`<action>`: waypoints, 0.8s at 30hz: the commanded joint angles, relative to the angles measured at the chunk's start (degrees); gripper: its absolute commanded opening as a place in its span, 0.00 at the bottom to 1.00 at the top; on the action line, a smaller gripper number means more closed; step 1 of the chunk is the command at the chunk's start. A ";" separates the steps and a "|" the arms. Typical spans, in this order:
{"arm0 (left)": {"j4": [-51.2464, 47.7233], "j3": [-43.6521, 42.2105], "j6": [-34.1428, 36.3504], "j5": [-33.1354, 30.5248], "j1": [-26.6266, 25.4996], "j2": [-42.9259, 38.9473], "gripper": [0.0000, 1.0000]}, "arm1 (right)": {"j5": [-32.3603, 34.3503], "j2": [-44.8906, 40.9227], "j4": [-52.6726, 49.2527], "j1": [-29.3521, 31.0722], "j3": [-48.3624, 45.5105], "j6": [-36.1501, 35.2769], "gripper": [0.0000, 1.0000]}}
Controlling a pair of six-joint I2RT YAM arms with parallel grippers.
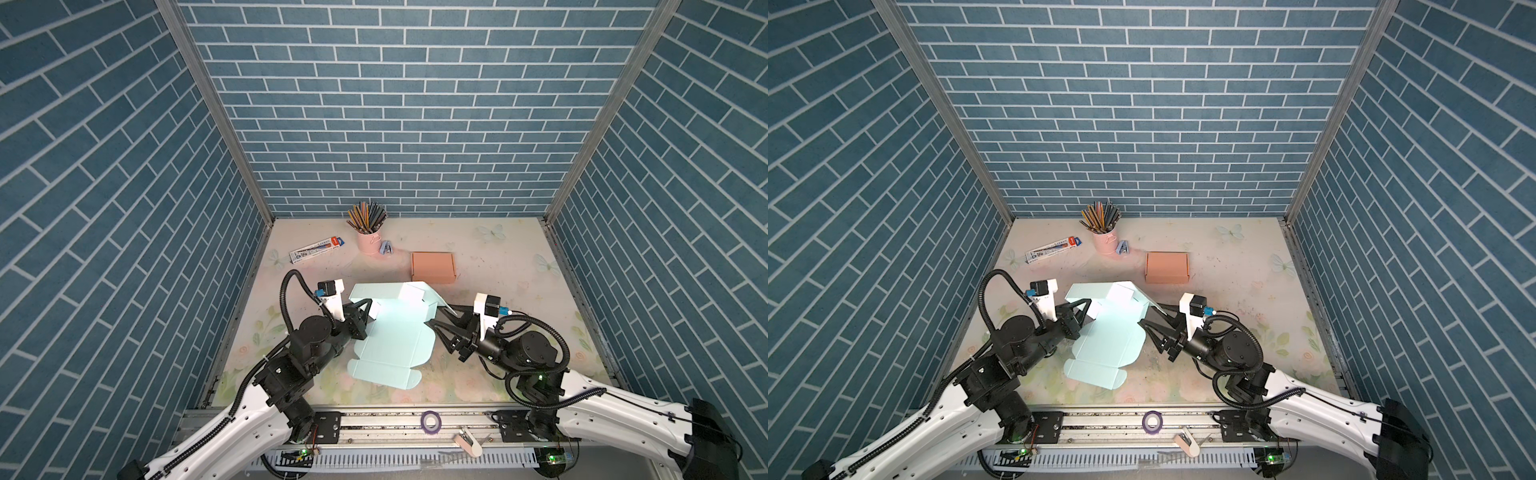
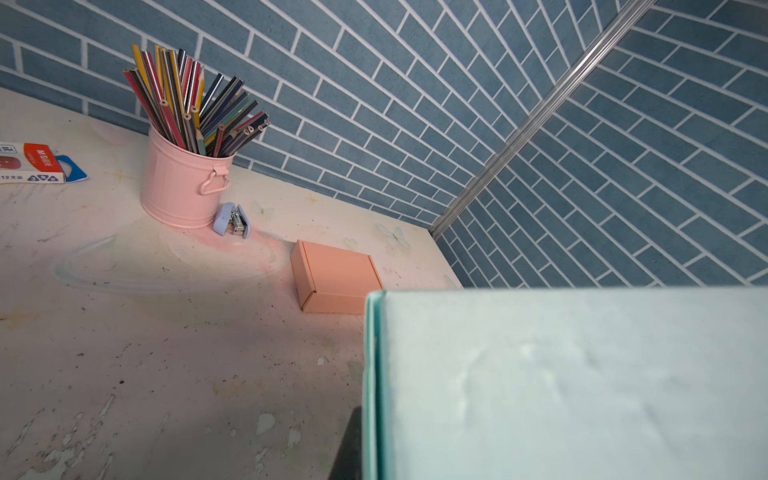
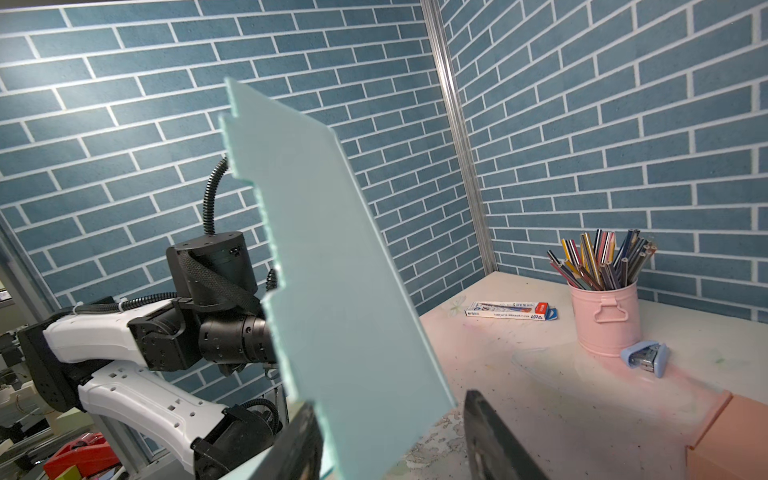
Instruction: Fold the paper box
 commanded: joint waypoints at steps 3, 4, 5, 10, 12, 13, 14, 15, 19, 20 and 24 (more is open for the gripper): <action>3.07 -0.07 -1.29 1.22 0.26 -0.15 0.11 | 3.47 2.86 2.44 -0.08 2.49 2.60 0.51; 3.20 -0.20 -1.34 1.30 0.26 -0.14 0.11 | 3.15 3.48 3.35 -0.08 2.36 2.82 0.49; 3.38 -0.33 -1.29 1.47 0.26 -0.01 0.11 | 2.94 4.00 3.39 -0.09 2.59 3.07 0.48; 3.66 -0.93 -1.44 1.44 0.35 -0.18 0.11 | 1.22 5.02 2.82 -0.08 3.26 3.40 0.43; 3.69 -1.20 -1.55 1.43 0.43 -0.45 0.11 | 0.92 4.64 2.58 -0.10 2.99 3.23 0.38; 3.69 -1.28 -1.58 1.38 0.44 -0.65 0.11 | 0.92 4.29 2.20 -0.08 2.93 3.23 0.33; 3.62 -1.38 -1.57 1.28 0.44 -0.82 0.11 | 0.83 4.09 1.95 -0.09 2.80 3.18 0.30; 3.51 -1.55 -1.57 1.22 0.44 -0.92 0.11 | 0.57 3.97 1.96 -0.08 2.71 3.18 0.29; 2.98 -1.84 -1.65 0.95 0.70 -1.02 0.11 | -1.12 4.35 1.73 -0.08 2.95 3.27 0.25; 3.07 -1.95 -1.68 0.97 0.79 -1.02 0.11 | -1.15 4.61 1.77 -0.08 2.97 3.36 0.25; 3.33 -2.09 -1.70 1.00 0.88 -0.93 0.12 | -1.15 4.94 1.77 -0.08 3.06 3.45 0.25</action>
